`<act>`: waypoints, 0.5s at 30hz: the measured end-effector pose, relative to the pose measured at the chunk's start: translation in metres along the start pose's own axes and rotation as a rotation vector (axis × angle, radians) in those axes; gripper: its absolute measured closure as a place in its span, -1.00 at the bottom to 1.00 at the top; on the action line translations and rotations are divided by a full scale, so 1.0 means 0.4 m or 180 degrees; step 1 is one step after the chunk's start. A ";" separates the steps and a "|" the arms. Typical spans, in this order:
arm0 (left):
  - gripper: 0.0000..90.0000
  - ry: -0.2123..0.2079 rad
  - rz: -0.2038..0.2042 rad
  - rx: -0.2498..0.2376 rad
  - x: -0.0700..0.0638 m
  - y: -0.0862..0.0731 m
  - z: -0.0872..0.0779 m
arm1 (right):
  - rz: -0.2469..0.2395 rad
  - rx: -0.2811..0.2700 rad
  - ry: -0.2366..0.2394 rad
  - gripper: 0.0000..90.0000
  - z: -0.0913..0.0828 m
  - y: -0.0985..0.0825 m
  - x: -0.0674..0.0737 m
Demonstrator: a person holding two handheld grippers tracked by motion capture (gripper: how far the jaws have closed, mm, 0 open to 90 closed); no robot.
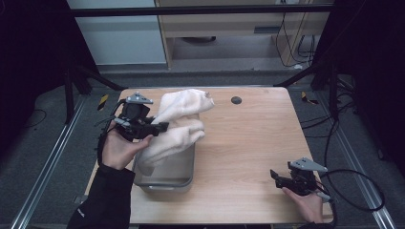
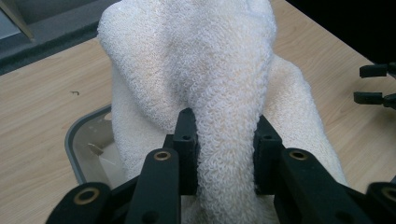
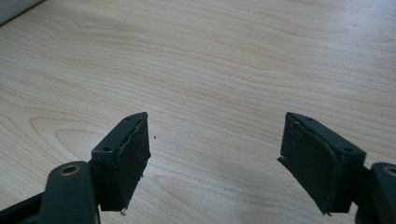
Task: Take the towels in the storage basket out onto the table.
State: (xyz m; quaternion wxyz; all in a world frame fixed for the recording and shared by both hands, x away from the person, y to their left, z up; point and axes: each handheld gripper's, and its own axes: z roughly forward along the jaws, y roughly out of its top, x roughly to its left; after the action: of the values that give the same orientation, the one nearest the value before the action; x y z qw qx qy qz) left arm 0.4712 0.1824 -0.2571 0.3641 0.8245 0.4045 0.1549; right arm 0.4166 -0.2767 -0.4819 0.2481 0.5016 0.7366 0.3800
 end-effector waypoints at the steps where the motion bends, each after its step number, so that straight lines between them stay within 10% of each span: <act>1: 0.54 0.0000 0.0008 0.0000 -0.002 0.002 0.000 | -0.0001 0.0001 -0.0001 -0.47 0.000 0.000 0.000; 15: 0.54 -0.0070 0.0153 0.0042 -0.044 0.041 0.002 | 0.0002 0.0003 -0.0019 -0.48 -0.003 0.000 0.001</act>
State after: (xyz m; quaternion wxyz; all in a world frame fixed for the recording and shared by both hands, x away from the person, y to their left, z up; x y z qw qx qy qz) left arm 0.4698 0.1618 -0.2450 0.3592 0.8380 0.3816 0.1519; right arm 0.4157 -0.2767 -0.4812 0.2499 0.5030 0.7359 0.3782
